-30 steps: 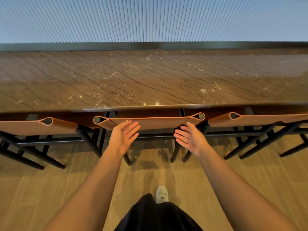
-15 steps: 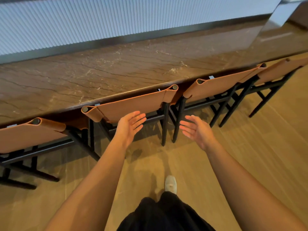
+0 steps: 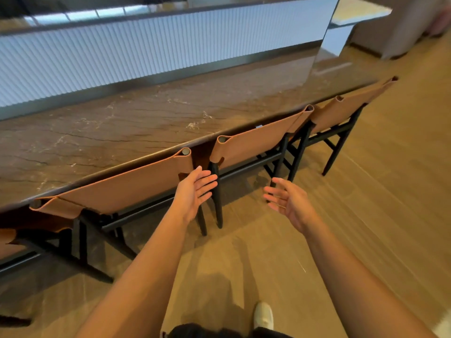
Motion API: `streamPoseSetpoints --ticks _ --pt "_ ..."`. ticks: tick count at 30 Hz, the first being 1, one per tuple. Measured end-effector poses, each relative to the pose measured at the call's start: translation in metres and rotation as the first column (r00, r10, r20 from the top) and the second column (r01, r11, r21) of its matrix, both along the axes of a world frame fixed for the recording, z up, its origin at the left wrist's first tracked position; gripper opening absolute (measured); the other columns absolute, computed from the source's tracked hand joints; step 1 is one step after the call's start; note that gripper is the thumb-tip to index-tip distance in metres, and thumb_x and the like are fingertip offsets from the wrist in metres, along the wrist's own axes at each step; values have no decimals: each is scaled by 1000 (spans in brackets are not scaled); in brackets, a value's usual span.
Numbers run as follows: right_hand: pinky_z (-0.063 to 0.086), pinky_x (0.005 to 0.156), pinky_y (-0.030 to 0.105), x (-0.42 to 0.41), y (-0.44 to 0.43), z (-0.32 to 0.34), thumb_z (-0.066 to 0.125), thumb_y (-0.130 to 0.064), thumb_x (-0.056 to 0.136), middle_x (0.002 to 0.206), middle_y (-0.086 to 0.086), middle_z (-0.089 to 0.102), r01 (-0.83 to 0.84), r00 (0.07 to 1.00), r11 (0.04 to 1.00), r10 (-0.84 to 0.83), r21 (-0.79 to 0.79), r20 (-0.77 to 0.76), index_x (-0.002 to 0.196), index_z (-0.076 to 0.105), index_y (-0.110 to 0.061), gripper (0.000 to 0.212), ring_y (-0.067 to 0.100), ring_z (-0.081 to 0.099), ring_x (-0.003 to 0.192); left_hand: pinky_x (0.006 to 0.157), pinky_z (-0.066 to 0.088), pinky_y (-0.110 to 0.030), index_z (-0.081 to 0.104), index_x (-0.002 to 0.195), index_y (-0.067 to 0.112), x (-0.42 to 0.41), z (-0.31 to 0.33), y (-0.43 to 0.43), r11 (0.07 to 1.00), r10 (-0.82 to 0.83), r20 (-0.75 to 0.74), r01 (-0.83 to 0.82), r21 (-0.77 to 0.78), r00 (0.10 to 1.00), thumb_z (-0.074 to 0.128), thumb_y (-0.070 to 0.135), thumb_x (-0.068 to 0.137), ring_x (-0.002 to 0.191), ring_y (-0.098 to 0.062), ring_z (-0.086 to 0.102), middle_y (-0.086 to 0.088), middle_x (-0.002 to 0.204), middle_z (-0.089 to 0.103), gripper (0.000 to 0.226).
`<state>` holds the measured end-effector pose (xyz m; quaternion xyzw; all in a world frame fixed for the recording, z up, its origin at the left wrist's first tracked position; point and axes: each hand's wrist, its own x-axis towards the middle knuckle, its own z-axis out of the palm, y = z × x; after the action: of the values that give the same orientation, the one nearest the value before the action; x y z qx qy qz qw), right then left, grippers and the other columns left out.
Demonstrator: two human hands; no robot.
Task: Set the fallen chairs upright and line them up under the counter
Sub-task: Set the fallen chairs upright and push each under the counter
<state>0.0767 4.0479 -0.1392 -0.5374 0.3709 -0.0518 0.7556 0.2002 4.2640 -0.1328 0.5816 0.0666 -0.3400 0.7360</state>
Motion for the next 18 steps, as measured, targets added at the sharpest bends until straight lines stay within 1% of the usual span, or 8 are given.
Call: streamPoseSetpoints --ticks 3,5,6,8,11,13,18 --pt "54 77 35 -5 -56 7 54 -32 97 108 11 72 -8 1000 1000 8 -23 5 118 62 -19 26 23 69 99 105 40 -41 61 116 16 -8 -1 -50 999 33 -25 -33 -1 999 43 44 99 111 -20 62 -3 116 69 38" --pt "54 76 35 -6 -83 8 53 -34 97 109 10 71 -19 1000 999 19 -32 6 122 60 -18 30 23 69 99 106 40 -42 61 116 15 -11 -2 -73 998 66 -38 -66 2 997 43 44 98 112 -20 61 -4 118 67 39" --pt "54 75 34 -5 -98 8 53 -35 97 110 10 71 -24 1000 999 24 -31 6 124 57 -18 32 22 69 100 106 40 -42 60 119 15 -13 -2 -87 997 83 -40 -83 6 996 43 45 98 112 -20 61 -5 121 66 40" --pt "55 73 34 -3 -122 6 53 -36 97 109 9 72 -23 1000 1000 23 -18 1 127 54 -17 36 22 69 99 105 41 -42 53 130 14 -14 -4 -111 993 117 -46 -116 16 992 44 45 98 115 -21 59 -6 127 62 45" --pt "55 71 33 4 -149 2 53 -38 97 107 7 73 -32 999 999 31 -12 -26 129 52 -17 39 21 70 97 101 42 -43 35 145 17 -13 -6 -141 983 183 -79 -181 28 980 46 42 98 117 -25 57 -6 132 58 54" --pt "55 74 34 14 -164 -1 52 -38 97 108 6 72 -57 998 998 56 -18 -37 132 51 -16 42 21 70 98 101 42 -43 32 147 18 -4 -7 -159 977 213 -91 -210 40 973 47 41 98 117 -25 57 -6 133 57 56" --pt "55 85 38 60 -199 -3 52 -38 97 118 9 67 -123 991 992 121 -31 -53 139 45 -14 48 23 66 104 99 44 -43 34 146 17 32 -14 -194 969 247 -117 -241 59 962 49 41 97 115 -26 57 -9 133 56 57"
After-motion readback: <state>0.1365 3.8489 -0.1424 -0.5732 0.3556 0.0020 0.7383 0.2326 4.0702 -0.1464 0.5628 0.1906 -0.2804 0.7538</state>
